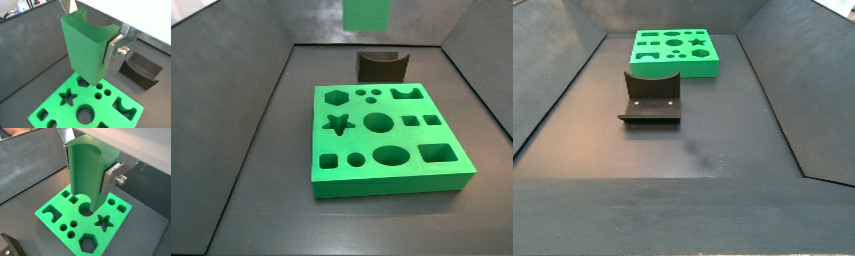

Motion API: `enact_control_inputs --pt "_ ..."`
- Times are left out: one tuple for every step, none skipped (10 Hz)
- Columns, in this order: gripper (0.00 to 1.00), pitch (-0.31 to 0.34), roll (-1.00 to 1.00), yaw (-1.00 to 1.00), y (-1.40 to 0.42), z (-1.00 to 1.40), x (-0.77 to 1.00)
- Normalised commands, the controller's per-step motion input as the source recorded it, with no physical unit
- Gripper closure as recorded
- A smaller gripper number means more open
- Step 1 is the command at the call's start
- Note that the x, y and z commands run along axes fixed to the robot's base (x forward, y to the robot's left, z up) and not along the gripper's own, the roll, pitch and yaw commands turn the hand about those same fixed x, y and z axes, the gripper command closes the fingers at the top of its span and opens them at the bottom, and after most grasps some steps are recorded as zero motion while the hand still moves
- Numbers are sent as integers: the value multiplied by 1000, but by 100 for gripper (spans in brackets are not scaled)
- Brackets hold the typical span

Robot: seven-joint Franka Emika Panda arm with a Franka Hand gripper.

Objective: Pick up the arch object. Move up. Rotate the arch object. Move to above the board. Insert the arch object.
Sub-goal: Insert the arch object.

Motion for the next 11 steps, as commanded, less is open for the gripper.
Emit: enact_control_inputs --pt "100 0 76 100 166 -283 983" --pt "100 0 76 120 174 -300 977" --pt "100 0 70 114 186 -311 991" --pt "100 14 244 106 134 -114 966" --pt "100 59 449 174 60 0 837" --pt "100 34 346 246 0 0 829" --pt "100 0 84 234 -6 0 934" --pt "100 -3 14 46 -154 -197 1000" --pt "100 0 0 0 -260 -397 1000" --pt "100 -10 0 0 -260 -400 1000" --pt "100 -29 0 0 -140 -443 1000"
